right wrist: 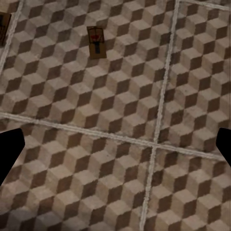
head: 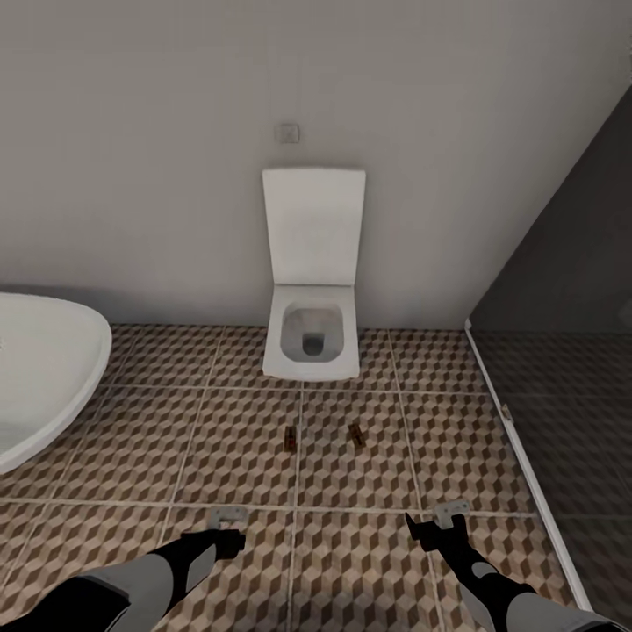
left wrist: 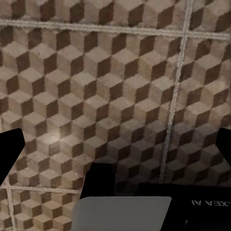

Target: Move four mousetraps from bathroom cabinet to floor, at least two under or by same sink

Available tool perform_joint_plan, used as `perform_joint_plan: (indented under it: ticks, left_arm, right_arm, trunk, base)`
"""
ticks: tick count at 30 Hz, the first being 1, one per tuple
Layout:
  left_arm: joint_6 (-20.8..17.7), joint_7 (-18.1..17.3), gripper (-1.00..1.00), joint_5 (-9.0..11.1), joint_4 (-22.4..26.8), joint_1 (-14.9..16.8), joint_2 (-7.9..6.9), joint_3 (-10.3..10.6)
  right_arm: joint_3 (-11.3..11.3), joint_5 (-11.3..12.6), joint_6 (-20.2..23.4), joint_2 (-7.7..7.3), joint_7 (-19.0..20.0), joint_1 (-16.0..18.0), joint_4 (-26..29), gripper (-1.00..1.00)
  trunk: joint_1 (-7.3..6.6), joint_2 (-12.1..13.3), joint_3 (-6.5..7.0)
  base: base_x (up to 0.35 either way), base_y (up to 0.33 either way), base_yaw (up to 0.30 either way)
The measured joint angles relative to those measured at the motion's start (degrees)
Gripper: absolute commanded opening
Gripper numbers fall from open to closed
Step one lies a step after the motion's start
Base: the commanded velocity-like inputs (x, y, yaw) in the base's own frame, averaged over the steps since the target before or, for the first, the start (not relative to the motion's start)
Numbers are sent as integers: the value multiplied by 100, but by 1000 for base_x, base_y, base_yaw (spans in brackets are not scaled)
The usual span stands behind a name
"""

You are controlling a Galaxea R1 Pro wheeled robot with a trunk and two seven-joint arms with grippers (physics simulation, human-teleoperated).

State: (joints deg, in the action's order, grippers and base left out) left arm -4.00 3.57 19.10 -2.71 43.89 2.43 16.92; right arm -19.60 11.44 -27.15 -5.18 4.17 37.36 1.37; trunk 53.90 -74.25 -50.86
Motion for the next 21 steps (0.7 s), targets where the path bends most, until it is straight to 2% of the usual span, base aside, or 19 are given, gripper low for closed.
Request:
perform_joint_plan:
  ticks: [7,21]
  left_arm:
    - [63,0,100,1,-7,-256,-9,0]
    - [108,-6,100,1,-2,-478,13,4]
  right_arm:
    - [0,0,-6,1,-3,-108,0,100]
    - [6,22,-117,9,-3,-241,0,100]
  trunk:
    - [-154,281,190]
    - [-461,843,572]
  base:
    - [0,0,0]
    - [0,0,0]
